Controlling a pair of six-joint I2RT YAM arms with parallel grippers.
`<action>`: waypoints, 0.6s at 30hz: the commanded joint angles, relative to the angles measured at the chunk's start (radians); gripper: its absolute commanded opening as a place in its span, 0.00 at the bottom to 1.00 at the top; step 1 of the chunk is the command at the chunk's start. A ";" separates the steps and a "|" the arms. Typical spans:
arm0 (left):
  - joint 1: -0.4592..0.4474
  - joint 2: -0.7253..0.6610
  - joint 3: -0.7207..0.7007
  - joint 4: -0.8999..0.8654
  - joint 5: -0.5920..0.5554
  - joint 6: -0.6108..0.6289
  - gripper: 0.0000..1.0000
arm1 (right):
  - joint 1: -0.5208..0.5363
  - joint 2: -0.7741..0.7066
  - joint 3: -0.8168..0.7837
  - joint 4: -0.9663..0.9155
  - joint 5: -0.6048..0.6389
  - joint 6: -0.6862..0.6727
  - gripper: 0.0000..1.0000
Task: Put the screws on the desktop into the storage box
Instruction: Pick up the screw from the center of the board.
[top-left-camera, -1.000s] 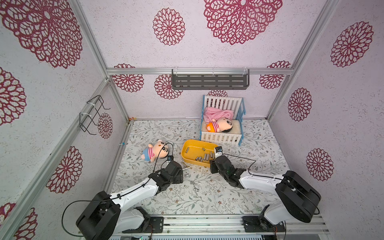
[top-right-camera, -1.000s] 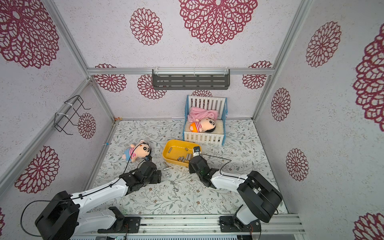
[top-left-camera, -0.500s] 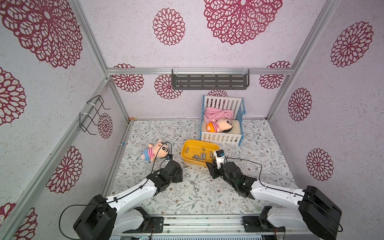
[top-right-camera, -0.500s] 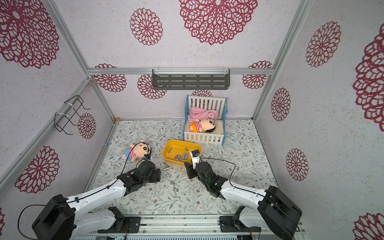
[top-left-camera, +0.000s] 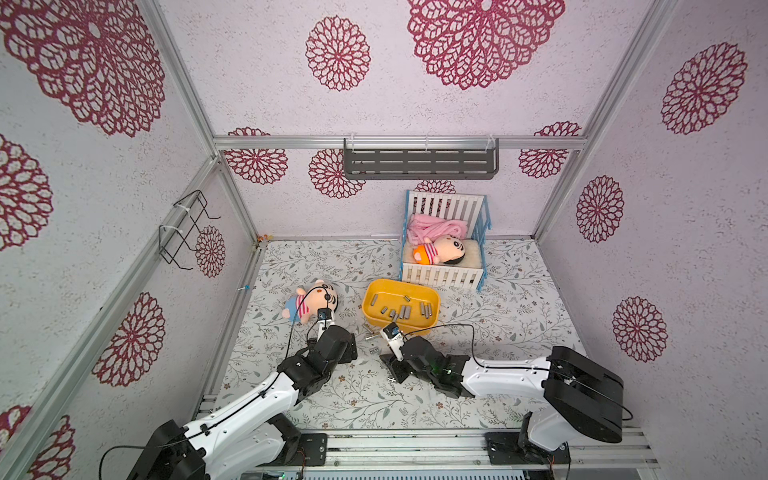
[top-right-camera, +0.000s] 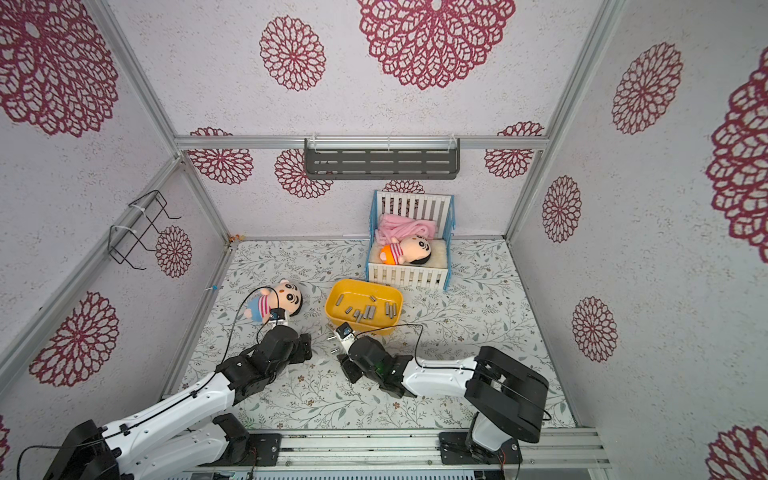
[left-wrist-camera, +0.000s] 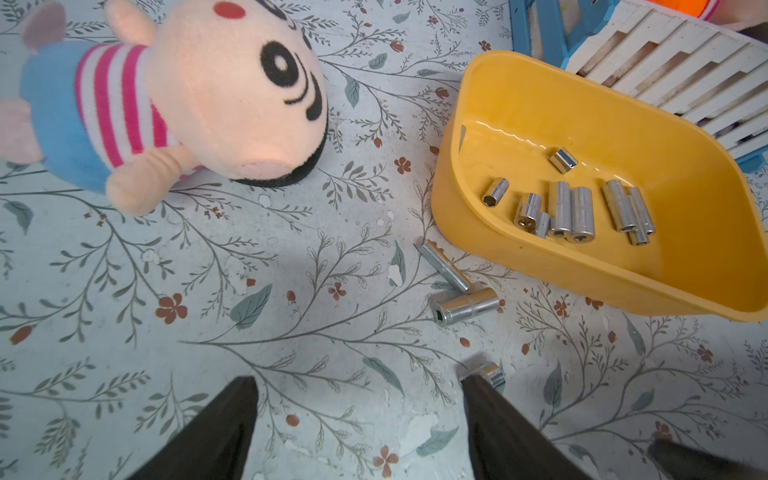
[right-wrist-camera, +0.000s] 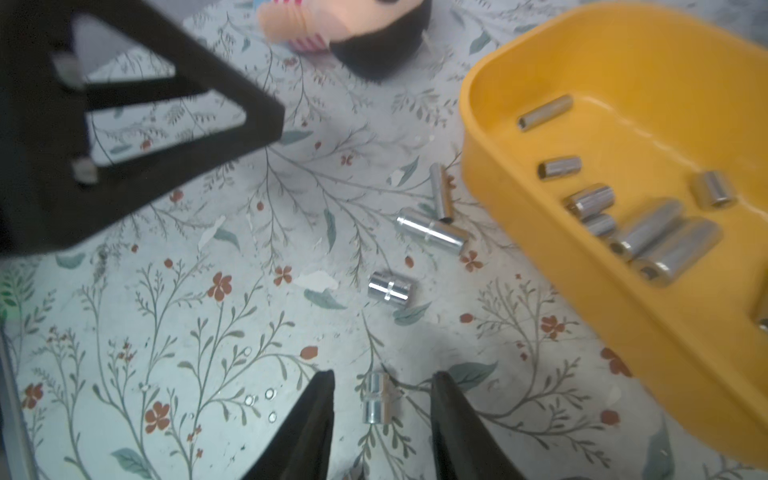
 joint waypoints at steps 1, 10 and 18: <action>-0.009 -0.016 -0.008 -0.009 -0.030 -0.006 0.83 | 0.035 0.065 0.080 -0.096 0.043 -0.032 0.37; -0.008 -0.054 -0.022 -0.009 -0.051 -0.009 0.84 | 0.054 0.112 0.177 -0.255 0.121 -0.032 0.37; -0.008 -0.057 -0.024 -0.009 -0.050 -0.010 0.84 | 0.056 0.144 0.165 -0.232 0.136 -0.029 0.38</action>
